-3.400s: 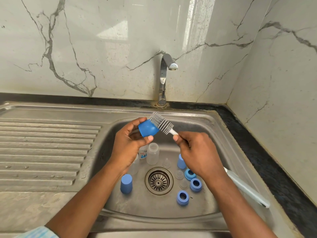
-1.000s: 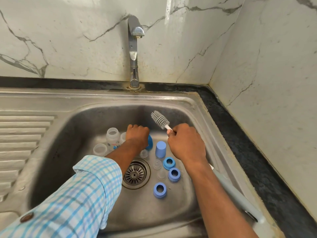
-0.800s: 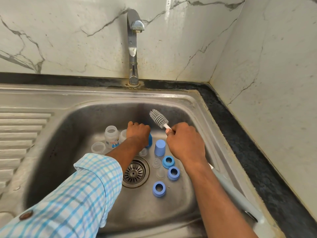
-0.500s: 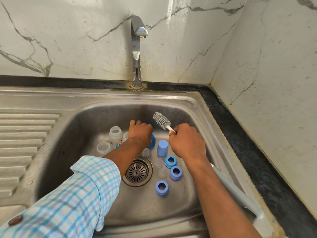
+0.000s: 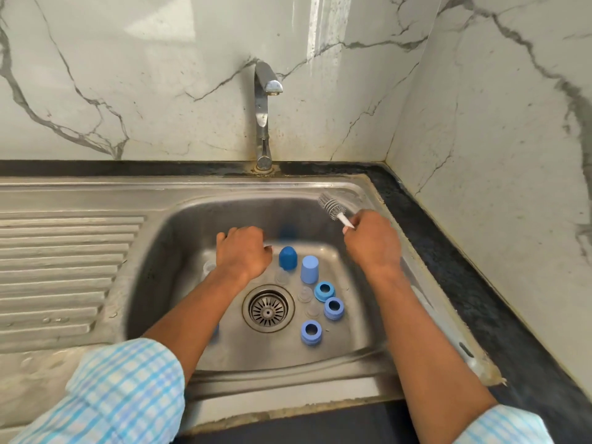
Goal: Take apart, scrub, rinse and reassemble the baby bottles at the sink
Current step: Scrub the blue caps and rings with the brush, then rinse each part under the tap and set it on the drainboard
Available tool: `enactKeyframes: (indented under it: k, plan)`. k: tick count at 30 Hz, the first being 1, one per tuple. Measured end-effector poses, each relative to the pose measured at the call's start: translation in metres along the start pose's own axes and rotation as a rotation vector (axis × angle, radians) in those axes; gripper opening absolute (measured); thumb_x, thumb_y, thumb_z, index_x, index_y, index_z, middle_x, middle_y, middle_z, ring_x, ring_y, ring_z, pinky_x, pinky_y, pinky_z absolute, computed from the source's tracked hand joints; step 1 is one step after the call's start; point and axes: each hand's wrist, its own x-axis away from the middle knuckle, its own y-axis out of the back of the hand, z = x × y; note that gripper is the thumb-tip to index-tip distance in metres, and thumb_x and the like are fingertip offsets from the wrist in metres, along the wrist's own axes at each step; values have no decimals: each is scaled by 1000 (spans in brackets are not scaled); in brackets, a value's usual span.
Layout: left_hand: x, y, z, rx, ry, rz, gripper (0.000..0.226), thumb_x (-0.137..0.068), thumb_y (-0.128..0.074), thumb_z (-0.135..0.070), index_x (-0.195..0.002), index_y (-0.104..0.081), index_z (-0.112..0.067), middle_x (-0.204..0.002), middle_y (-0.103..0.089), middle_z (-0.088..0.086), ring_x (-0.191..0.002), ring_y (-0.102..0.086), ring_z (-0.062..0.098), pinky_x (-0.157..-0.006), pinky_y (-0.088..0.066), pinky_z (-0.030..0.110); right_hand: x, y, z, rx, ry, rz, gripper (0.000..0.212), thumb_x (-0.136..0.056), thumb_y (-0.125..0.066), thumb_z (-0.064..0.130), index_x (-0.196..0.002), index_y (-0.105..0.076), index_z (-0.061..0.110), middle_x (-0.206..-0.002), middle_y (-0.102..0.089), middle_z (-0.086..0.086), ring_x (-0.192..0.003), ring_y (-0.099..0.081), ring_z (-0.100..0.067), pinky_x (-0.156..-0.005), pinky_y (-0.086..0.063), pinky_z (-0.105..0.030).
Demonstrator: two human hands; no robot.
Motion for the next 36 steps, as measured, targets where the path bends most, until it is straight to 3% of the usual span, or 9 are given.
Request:
enactKeyframes:
  k: [5,8,11,16,21,25,30,33,36]
  plan:
    - [14,16,11,36,25,-13,36,-96,-56,-42,-127,-65,-27,-120,-69,0,-117,-58,24,-100,-35,39,-26,30,-24,89,-86,-144,21,-89,-62,16,-106,-72,8,-104,-70,-19,-97,-66,-38,-79,-51,-36]
    - [21,18,15,52,38,-1,36,-96,-56,-43,-126,-65,-28,-122,-69,-2,-117,-59,22,-101,-36,39,-43,46,-41,175,-118,-197,22,-92,-62,14,-111,-65,1,-111,-65,-23,-102,-62,-42,-77,-48,-36]
    - [24,17,20,59,49,13,36,-95,-55,-44,-126,-65,-29,-124,-68,-4,-118,-59,21,-102,-36,39,-55,51,-56,233,-142,-189,30,-93,-64,16,-116,-60,-1,-119,-60,-25,-109,-59,-43,-83,-49,-39]
    - [26,20,23,74,65,19,37,-96,-54,-44,-127,-64,-28,-124,-68,-4,-118,-59,22,-101,-35,39,-60,43,-71,352,-135,-146,26,-92,-65,15,-114,-59,1,-116,-61,-22,-103,-61,-39,-69,-39,-32]
    - [25,23,26,91,71,27,37,-96,-54,-46,-127,-64,-27,-124,-68,-3,-118,-59,22,-101,-35,39,-57,29,-74,407,-134,-193,22,-91,-59,8,-111,-64,3,-113,-61,-19,-105,-58,-39,-77,-43,-36]
    - [25,24,28,114,77,33,37,-97,-55,-45,-126,-65,-26,-122,-68,-2,-117,-59,22,-101,-35,39,-49,18,-59,398,-1,-370,25,-87,-61,10,-111,-68,3,-114,-59,-21,-107,-52,-41,-90,-41,-44]
    - [22,23,30,142,88,41,38,-96,-56,-43,-128,-64,-25,-124,-68,-4,-117,-60,20,-102,-37,39,-47,-8,1,161,292,-290,28,-92,-61,16,-118,-70,9,-114,-66,-18,-107,-58,-38,-91,-48,-43]
    - [21,21,31,152,86,32,36,-96,-55,-43,-126,-65,-26,-121,-69,-5,-115,-61,19,-101,-40,38,-55,-23,46,31,386,-223,24,-94,-61,23,-110,-72,9,-108,-70,-14,-102,-63,-34,-81,-50,-37]
    - [18,19,32,155,94,8,33,-96,-54,-41,-123,-67,-27,-118,-70,-5,-112,-62,19,-101,-42,38,-76,-37,89,-40,464,-74,21,-95,-60,25,-93,-70,7,-89,-70,-12,-86,-64,-32,-65,-42,-31]
